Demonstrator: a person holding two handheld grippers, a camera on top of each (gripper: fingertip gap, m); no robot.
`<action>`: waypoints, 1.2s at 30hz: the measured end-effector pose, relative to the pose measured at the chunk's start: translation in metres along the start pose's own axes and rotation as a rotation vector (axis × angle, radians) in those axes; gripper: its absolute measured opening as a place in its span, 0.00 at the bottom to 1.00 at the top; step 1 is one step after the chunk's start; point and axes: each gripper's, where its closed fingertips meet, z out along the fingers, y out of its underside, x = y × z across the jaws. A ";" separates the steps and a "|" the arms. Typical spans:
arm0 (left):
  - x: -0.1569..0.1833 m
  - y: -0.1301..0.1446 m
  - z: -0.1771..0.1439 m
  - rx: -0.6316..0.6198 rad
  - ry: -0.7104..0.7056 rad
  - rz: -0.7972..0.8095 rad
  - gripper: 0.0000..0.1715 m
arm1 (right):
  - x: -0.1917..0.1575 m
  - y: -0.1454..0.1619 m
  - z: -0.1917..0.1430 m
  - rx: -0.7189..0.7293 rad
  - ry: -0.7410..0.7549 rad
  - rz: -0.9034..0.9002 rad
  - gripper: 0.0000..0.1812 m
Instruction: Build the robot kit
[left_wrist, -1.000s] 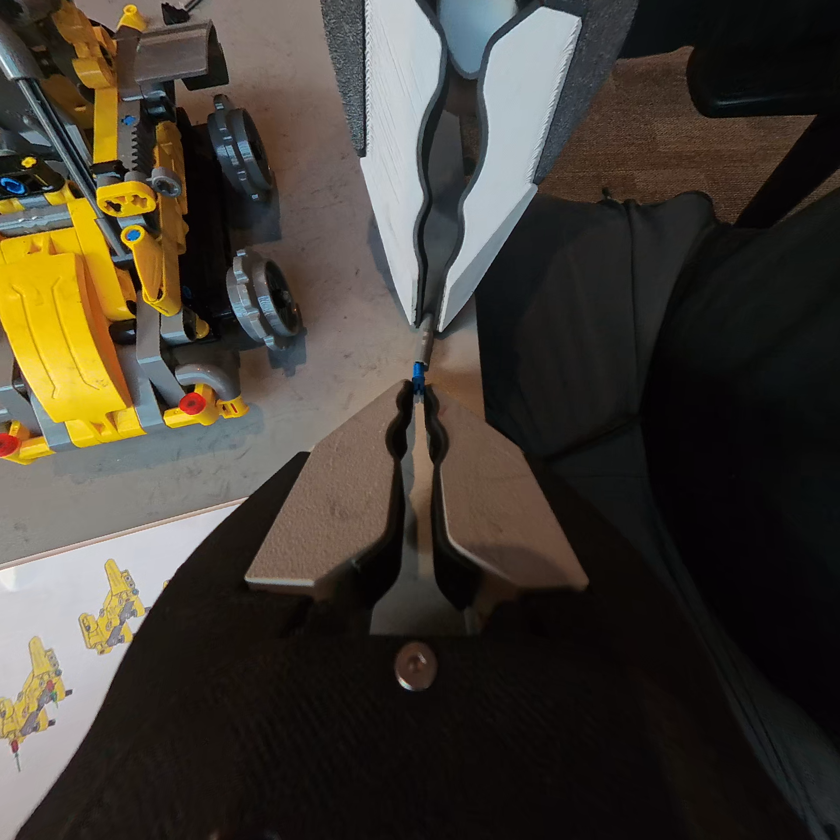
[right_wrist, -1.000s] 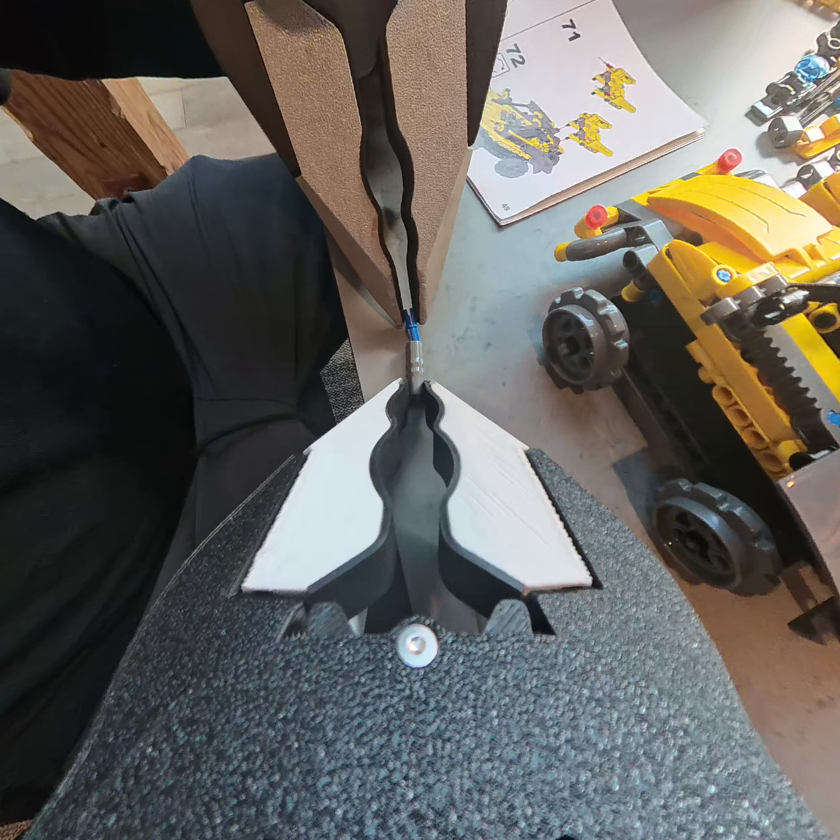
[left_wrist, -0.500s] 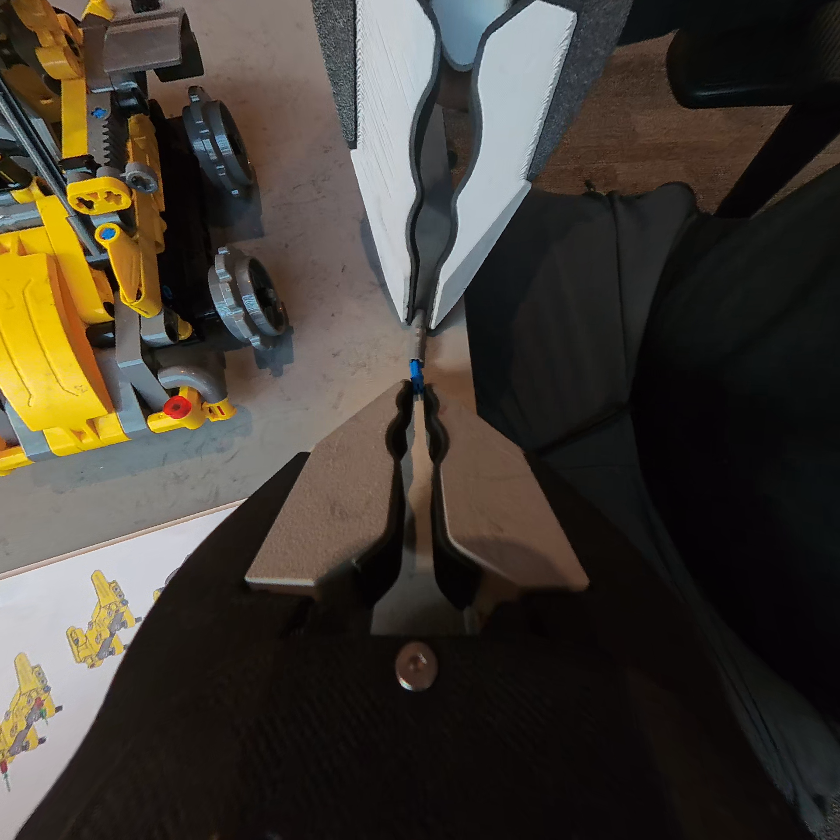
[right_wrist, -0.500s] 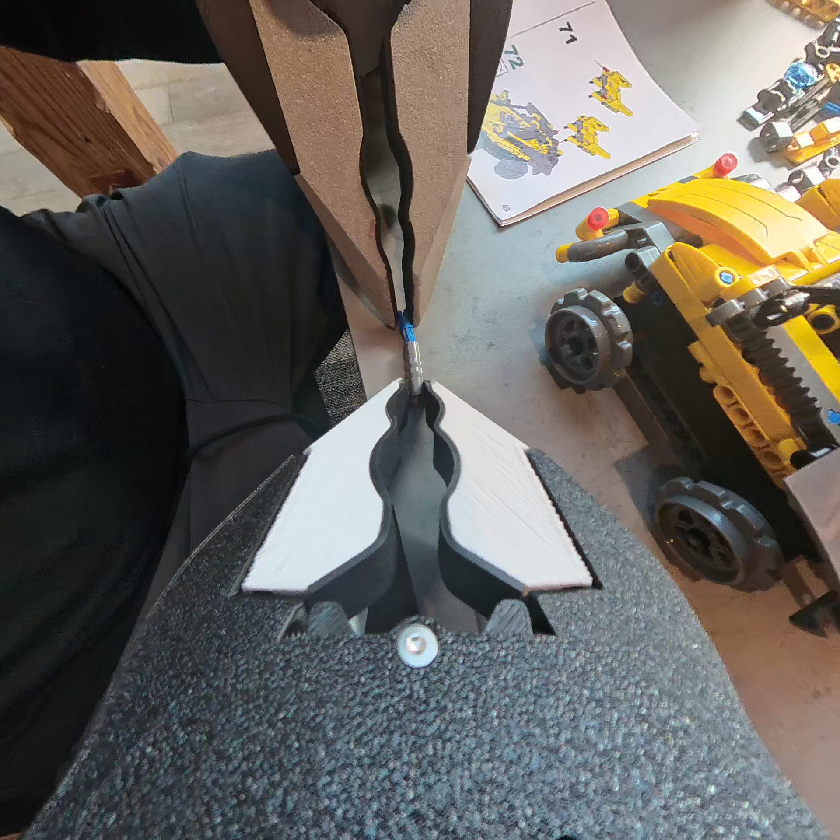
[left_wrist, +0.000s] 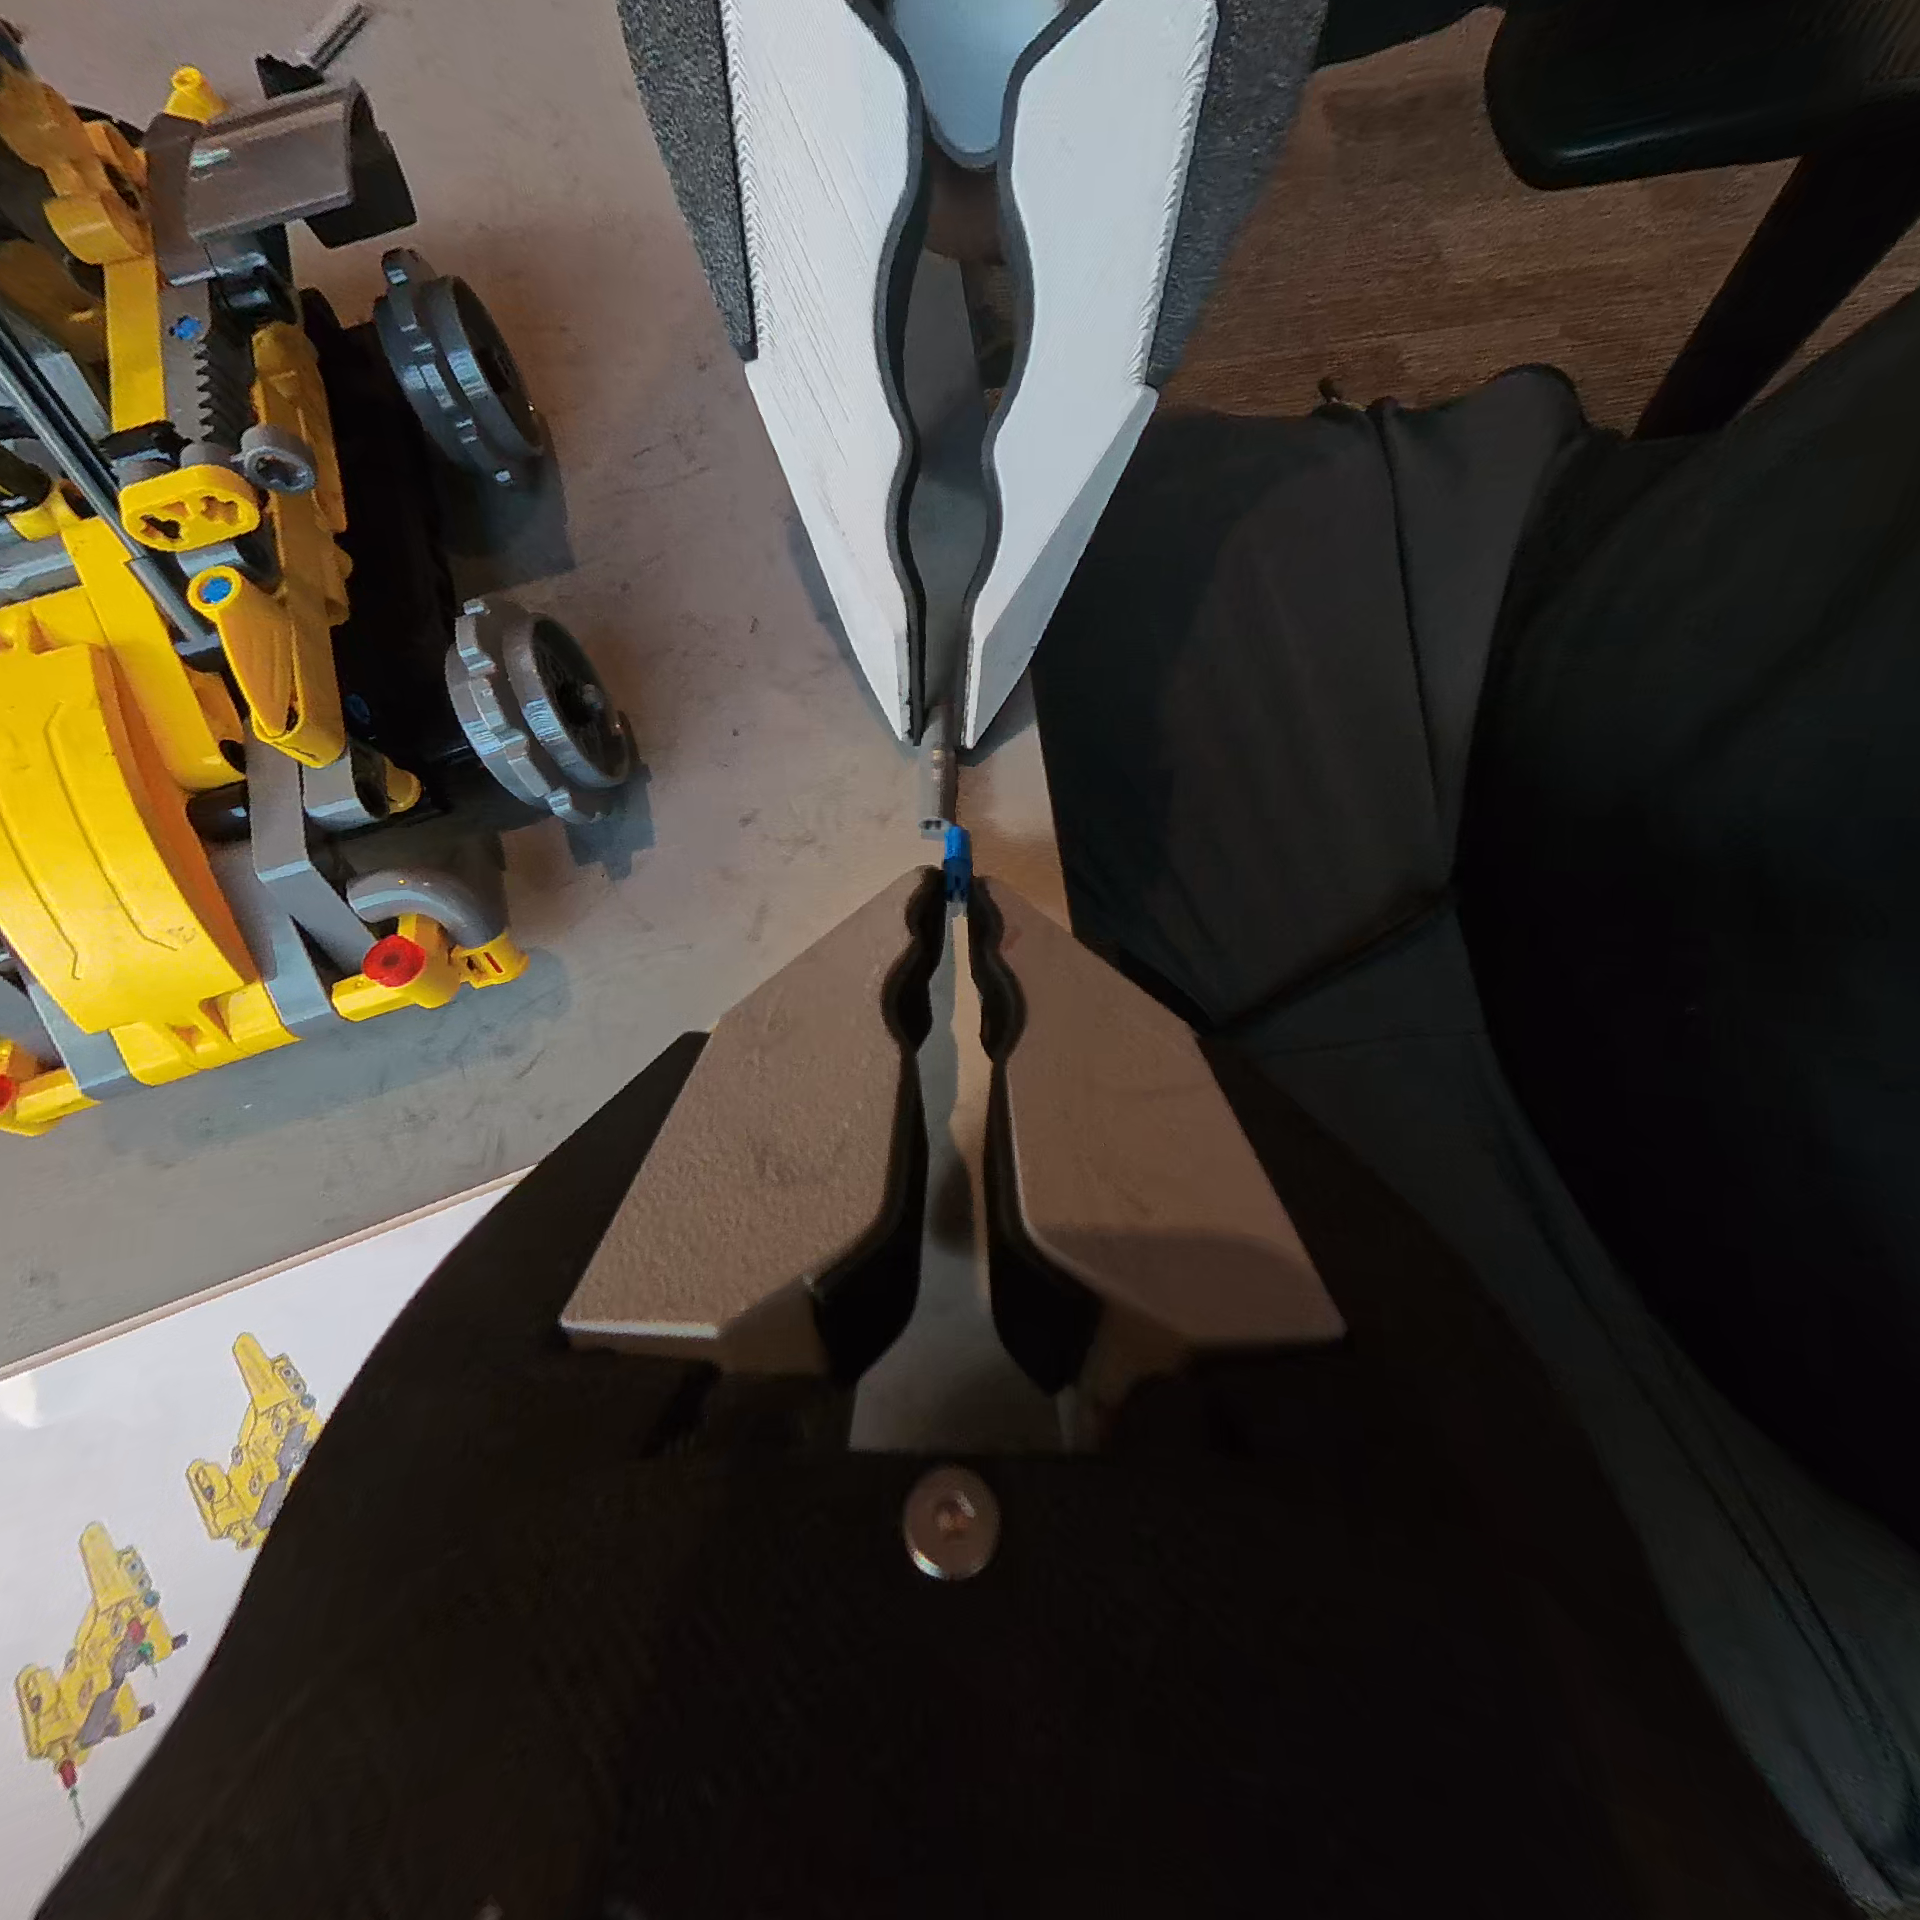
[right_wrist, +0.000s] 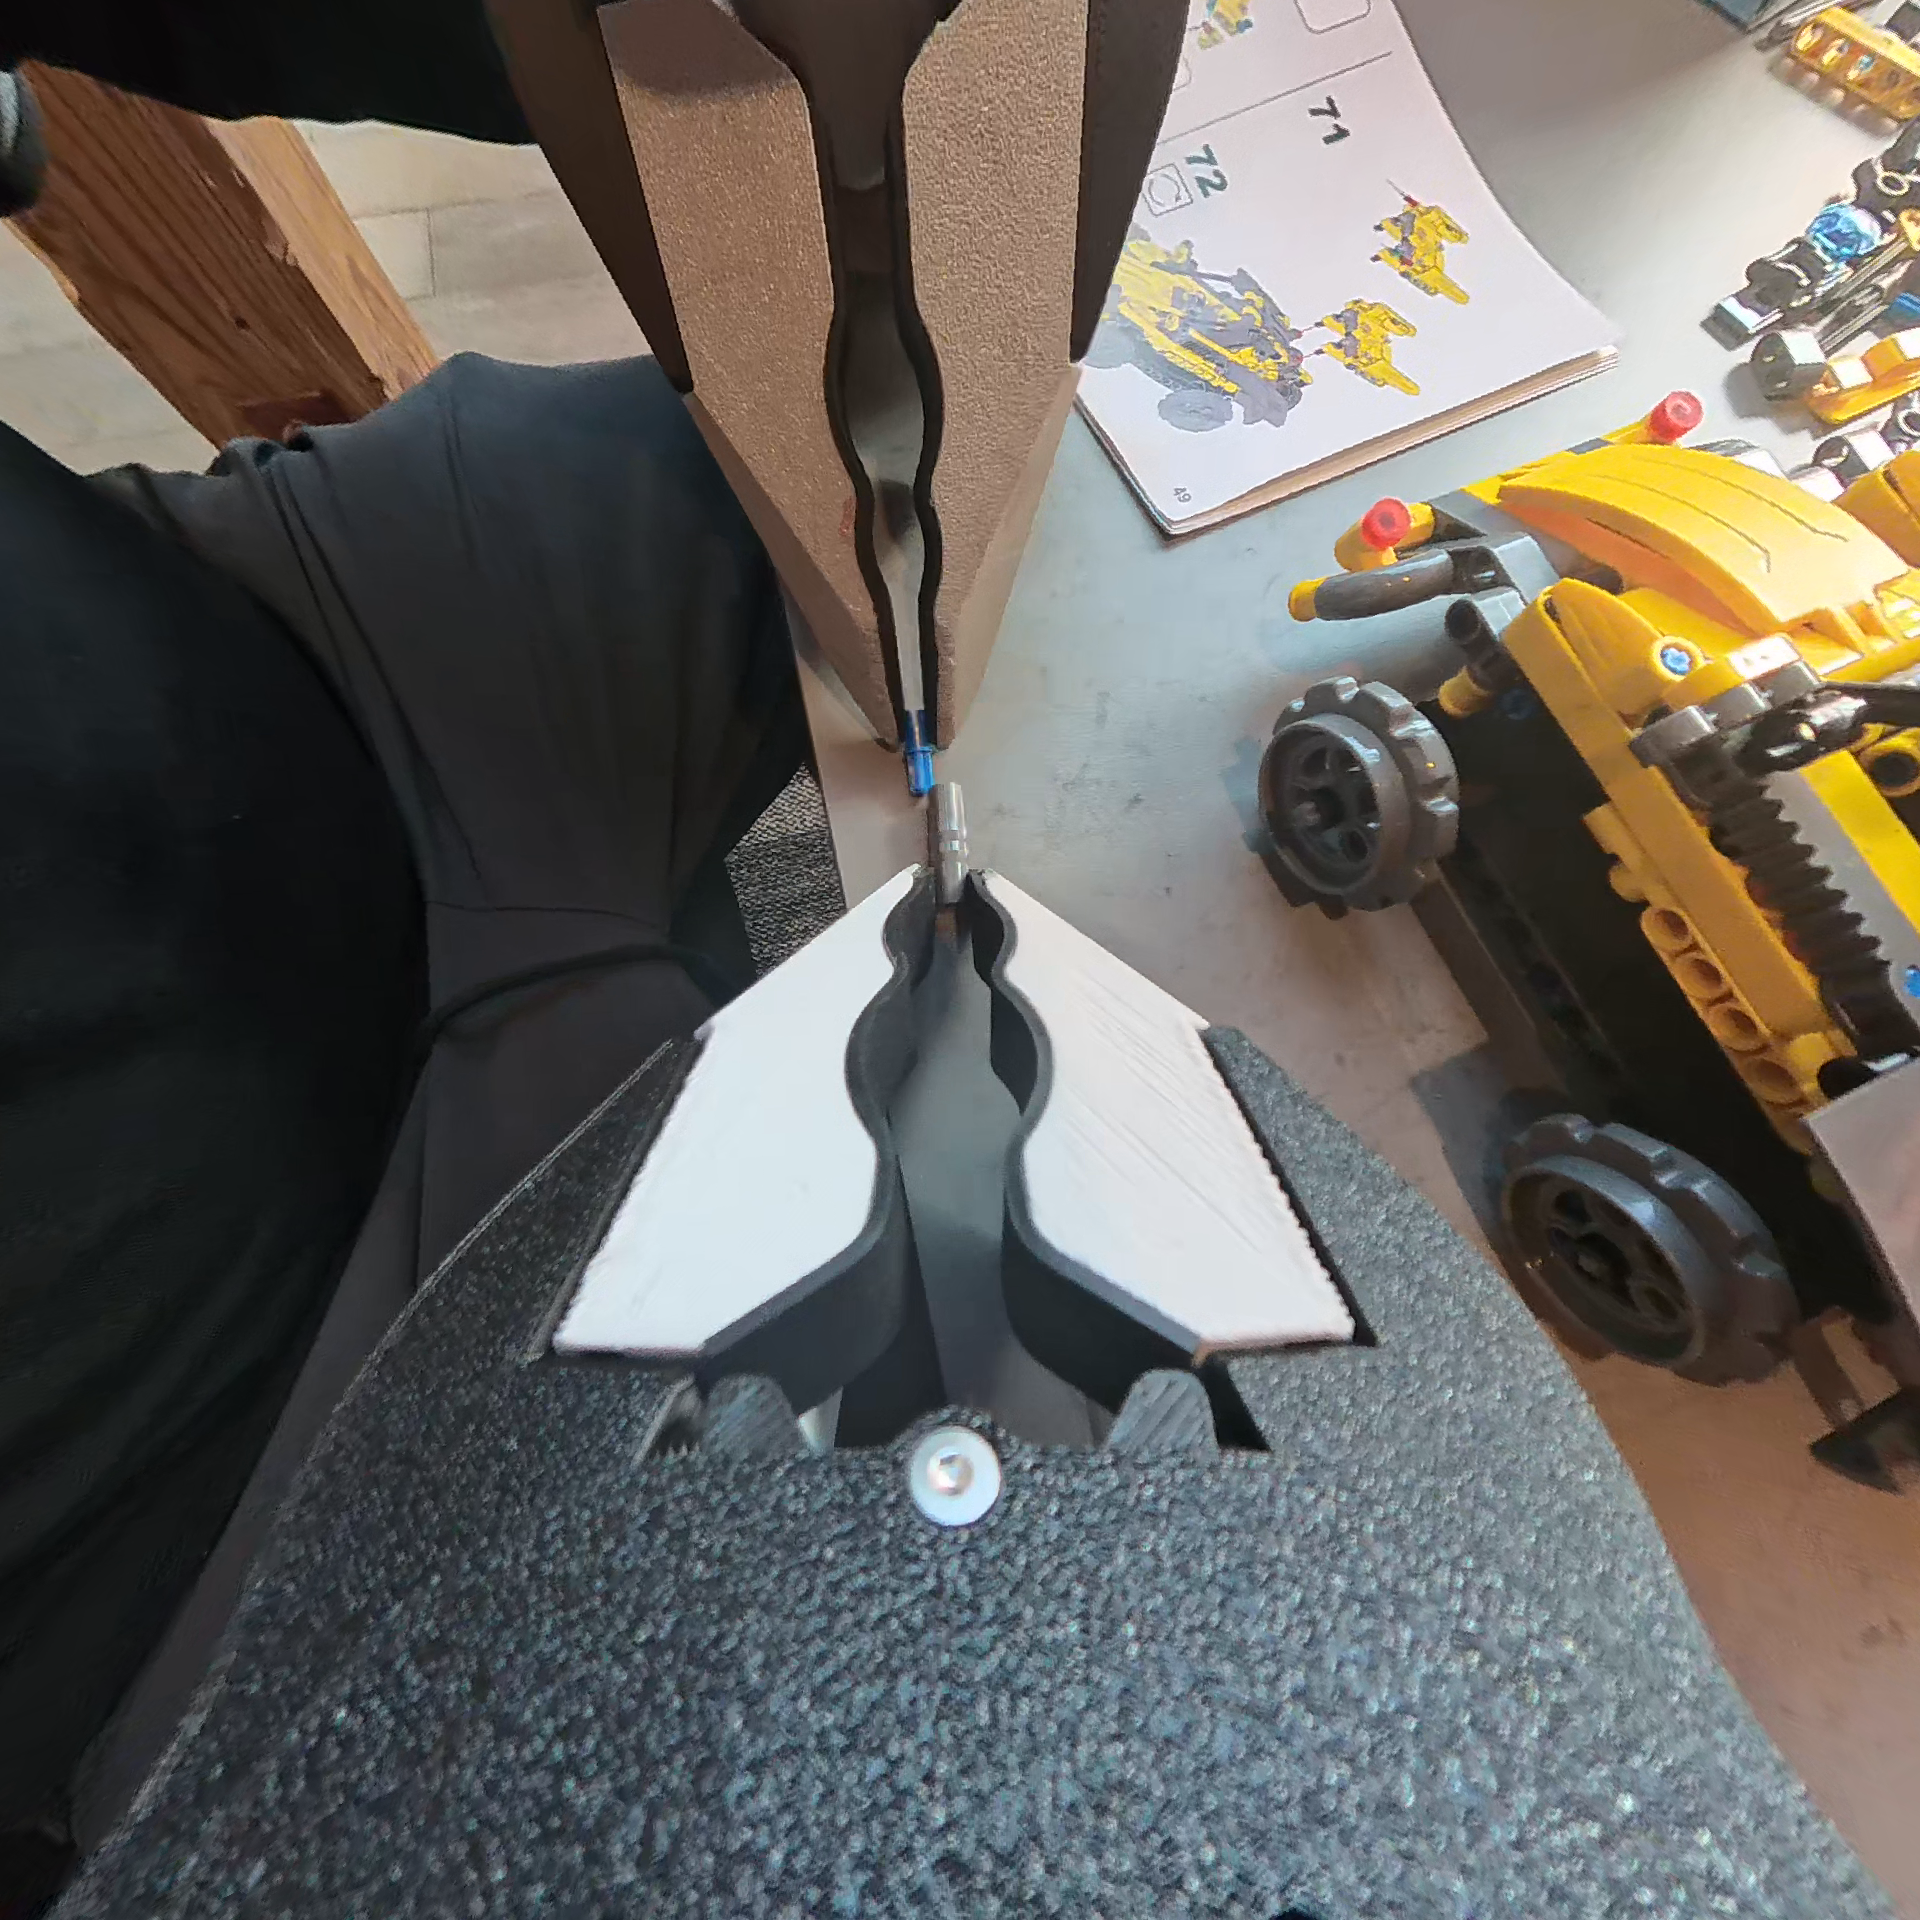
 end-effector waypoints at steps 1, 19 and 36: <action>0.001 0.000 0.000 0.000 0.001 0.005 0.00 | 0.000 0.000 0.000 0.000 0.004 -0.005 0.02; 0.000 -0.002 -0.001 0.016 -0.003 0.003 0.01 | -0.004 -0.002 0.000 0.049 0.028 -0.035 0.02; 0.000 0.001 0.000 -0.001 0.012 -0.025 0.01 | -0.004 -0.002 0.002 0.046 0.000 0.008 0.02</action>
